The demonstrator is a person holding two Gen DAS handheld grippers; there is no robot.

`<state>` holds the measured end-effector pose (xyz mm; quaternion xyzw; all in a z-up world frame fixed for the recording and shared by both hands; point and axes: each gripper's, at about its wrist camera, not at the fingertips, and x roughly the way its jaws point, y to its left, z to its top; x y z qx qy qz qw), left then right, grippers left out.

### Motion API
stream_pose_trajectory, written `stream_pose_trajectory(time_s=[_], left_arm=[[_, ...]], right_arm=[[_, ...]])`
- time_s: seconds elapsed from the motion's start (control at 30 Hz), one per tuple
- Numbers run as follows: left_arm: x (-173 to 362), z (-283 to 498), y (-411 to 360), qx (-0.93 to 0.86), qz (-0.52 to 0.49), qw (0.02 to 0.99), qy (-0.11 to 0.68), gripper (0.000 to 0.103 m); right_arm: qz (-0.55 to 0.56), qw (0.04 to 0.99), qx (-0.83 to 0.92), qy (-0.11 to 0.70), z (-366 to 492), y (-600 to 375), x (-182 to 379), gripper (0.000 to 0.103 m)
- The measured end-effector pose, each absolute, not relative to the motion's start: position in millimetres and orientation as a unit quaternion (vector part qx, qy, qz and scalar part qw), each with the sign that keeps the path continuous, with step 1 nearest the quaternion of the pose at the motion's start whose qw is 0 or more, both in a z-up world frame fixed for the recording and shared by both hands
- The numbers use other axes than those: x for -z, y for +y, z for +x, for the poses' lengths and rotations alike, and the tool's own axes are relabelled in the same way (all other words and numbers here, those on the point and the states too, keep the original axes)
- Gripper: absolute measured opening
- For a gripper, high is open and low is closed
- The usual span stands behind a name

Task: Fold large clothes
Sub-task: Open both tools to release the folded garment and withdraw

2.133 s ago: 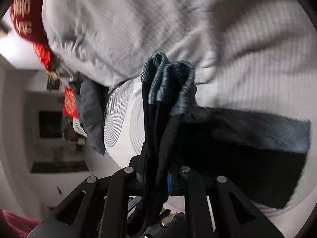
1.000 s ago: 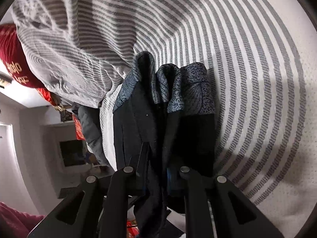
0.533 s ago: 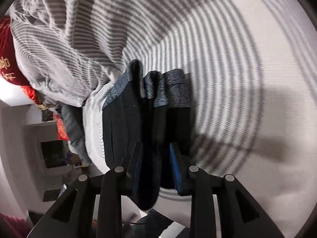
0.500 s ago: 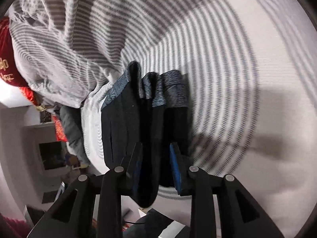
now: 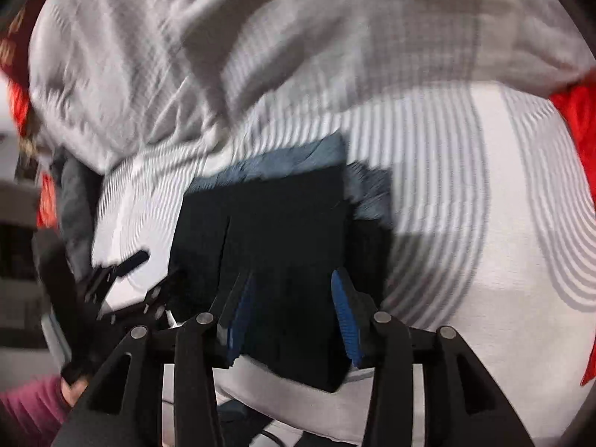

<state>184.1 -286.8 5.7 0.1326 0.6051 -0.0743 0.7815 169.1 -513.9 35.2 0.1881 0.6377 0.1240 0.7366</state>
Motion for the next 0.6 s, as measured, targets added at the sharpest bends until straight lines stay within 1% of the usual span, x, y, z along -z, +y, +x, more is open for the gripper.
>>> stream_pose_trajectory(time_s=[0.03,0.13,0.27,0.4,0.43,0.5,0.53,0.57,0.6], left_arm=[[2.7,182.5,-285.0,0.075,0.125,0.778,0.612,0.071],[16.0,174.6,-285.7,0.075,0.117,0.780,0.610,0.071],[21.3,168.1,-286.3,0.078,0.113,0.790,0.597,0.072],[20.1,171.7,-286.9,0.082,0.111,0.782,0.608,0.072],[18.8,173.0,-286.9,0.081,0.110,0.777,0.614,0.072],[10.1,178.0,-282.8,0.078,0.098,0.768,0.628,0.072],[4.8,178.5,-281.1,0.076,0.087,0.765,0.634,0.072],[-0.9,177.9,-279.8,0.074,0.080,0.765,0.635,0.072],[-6.7,176.5,-279.0,0.073,0.077,0.765,0.635,0.072]], right_arm=[[0.173,0.728,-0.127,0.651,163.9,-506.6,-23.0,0.040],[0.151,0.719,-0.123,0.667,145.5,-501.7,8.6,0.040],[0.162,0.731,-0.132,0.650,139.2,-507.2,11.2,0.040],[0.164,0.729,-0.128,0.652,141.0,-504.8,10.7,0.040],[0.166,0.728,-0.125,0.653,142.0,-504.1,8.6,0.041],[0.181,0.721,-0.122,0.657,143.6,-502.1,6.2,0.051],[0.191,0.716,-0.117,0.661,144.9,-502.2,3.7,0.062],[0.194,0.711,-0.108,0.667,145.8,-502.3,2.0,0.078],[0.196,0.705,-0.098,0.675,145.7,-502.9,1.5,0.082]])
